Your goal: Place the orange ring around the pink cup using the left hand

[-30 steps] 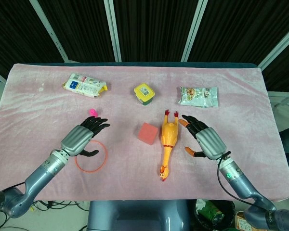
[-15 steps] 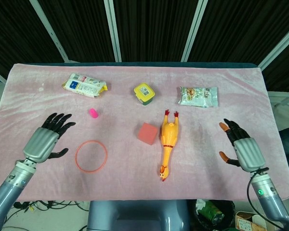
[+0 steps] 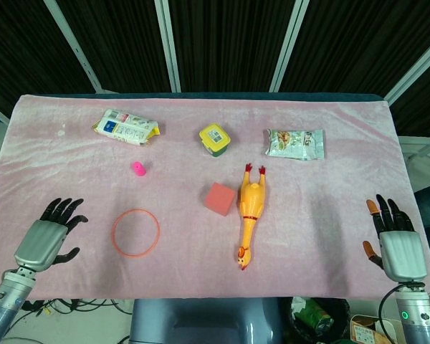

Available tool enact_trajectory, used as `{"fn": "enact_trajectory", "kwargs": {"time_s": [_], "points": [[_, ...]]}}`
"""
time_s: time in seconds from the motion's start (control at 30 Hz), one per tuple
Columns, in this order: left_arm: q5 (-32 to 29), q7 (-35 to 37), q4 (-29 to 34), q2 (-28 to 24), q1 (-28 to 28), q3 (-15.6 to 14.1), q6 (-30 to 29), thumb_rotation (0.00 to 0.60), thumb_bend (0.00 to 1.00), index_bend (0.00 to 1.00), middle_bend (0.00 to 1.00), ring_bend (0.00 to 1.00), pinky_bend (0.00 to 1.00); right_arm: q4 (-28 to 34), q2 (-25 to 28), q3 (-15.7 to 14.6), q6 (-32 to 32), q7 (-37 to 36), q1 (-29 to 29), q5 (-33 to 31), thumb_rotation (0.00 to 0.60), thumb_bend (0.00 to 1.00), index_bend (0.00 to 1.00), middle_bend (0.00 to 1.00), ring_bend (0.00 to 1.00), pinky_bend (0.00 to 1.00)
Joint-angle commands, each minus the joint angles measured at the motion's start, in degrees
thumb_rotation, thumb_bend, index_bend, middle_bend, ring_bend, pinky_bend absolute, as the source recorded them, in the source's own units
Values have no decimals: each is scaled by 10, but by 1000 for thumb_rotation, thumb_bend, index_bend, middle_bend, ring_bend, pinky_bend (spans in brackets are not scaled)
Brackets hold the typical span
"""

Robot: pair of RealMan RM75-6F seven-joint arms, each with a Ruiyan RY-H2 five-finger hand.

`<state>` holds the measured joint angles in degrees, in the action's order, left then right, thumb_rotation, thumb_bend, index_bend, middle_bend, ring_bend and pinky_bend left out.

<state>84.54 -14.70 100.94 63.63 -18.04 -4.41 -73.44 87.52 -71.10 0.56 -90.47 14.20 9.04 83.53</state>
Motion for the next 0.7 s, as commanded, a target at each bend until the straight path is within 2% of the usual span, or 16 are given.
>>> {"fn": "enact_trajectory", "kwargs": {"time_s": [0.03,0.3,0.7], "points": [[-16,-9,-27,34,5,4,7,600,239,367,73,0,0,-20,-8,5,-2,-32,-10,-6,600,228,0,0,0,181],[-37,-57,-81,108,-13,6,61,600,278,403,74,0,0,-39,-7,16,8,-81,-12,-10,600,227,0,0,0,181],[-35,-65,-136,168,-36,15,98,600,280,457,77,0,0,-48,-14,22,28,-88,-13,-15,600,226,0,0,0,181]]}}
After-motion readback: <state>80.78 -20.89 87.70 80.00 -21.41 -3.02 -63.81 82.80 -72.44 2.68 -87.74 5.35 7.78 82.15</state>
